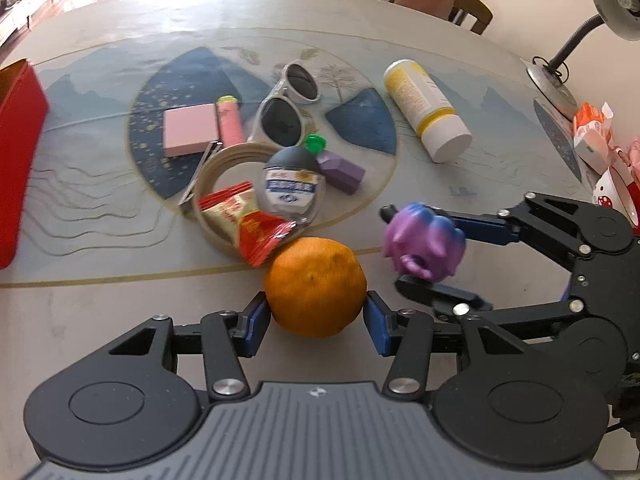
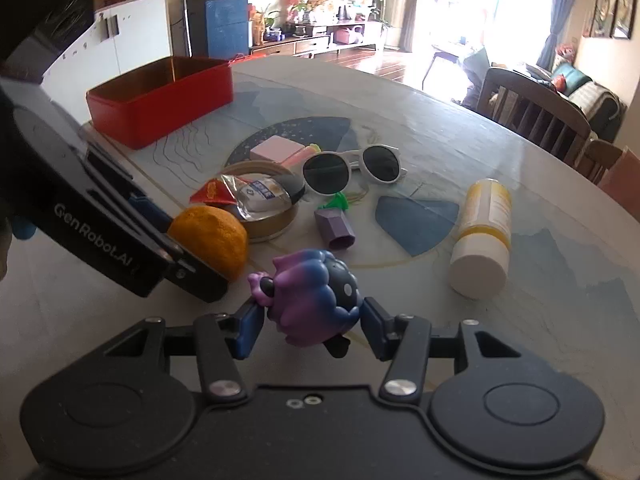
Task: Organize rigid objects
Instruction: 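Lift the purple toy with the right gripper while the left gripper lifts the orange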
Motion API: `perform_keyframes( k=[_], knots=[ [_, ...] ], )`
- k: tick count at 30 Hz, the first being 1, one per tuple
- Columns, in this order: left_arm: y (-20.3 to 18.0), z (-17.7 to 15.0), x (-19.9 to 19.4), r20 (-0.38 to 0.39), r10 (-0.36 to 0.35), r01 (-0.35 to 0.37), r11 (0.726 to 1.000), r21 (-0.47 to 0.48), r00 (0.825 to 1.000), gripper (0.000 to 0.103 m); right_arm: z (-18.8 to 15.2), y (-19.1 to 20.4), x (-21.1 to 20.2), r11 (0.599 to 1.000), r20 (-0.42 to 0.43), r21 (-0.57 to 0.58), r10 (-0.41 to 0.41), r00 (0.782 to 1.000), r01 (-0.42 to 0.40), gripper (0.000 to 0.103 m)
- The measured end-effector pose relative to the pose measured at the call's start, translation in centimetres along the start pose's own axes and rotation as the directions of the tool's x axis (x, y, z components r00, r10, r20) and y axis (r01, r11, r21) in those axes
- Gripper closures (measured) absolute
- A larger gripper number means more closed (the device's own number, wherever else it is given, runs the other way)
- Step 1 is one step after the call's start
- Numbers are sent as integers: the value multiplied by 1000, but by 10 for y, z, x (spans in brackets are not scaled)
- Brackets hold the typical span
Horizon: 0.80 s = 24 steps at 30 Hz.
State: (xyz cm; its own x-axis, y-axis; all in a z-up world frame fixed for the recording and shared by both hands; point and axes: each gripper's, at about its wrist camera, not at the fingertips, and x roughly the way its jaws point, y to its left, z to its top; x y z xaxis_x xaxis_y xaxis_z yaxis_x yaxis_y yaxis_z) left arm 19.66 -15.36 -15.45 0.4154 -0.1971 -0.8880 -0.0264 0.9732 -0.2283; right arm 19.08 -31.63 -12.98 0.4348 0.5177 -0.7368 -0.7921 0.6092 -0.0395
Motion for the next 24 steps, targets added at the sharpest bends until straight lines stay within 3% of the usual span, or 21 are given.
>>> perform_keyframes(
  k=[12,21,22,24],
  knots=[
    [27,-12,-28,67,10,-10,1000,8,998,56,15,22,-10,998,11,56,-23,1000,22,51],
    [74,-19,-51,92,-15,16,1000,-18,996,58,38,56,-7,993,-5,100,-60,998,60,51],
    [80,-19,-54,95,-14,17,1000,-21,995,59,42,60,-7,992,-4,108,-60,998,60,51],
    [95,-20,-64,109,-26,29,999,-25,994,73,51,70,-5,991,-1,121,-60,998,60,51]
  ],
)
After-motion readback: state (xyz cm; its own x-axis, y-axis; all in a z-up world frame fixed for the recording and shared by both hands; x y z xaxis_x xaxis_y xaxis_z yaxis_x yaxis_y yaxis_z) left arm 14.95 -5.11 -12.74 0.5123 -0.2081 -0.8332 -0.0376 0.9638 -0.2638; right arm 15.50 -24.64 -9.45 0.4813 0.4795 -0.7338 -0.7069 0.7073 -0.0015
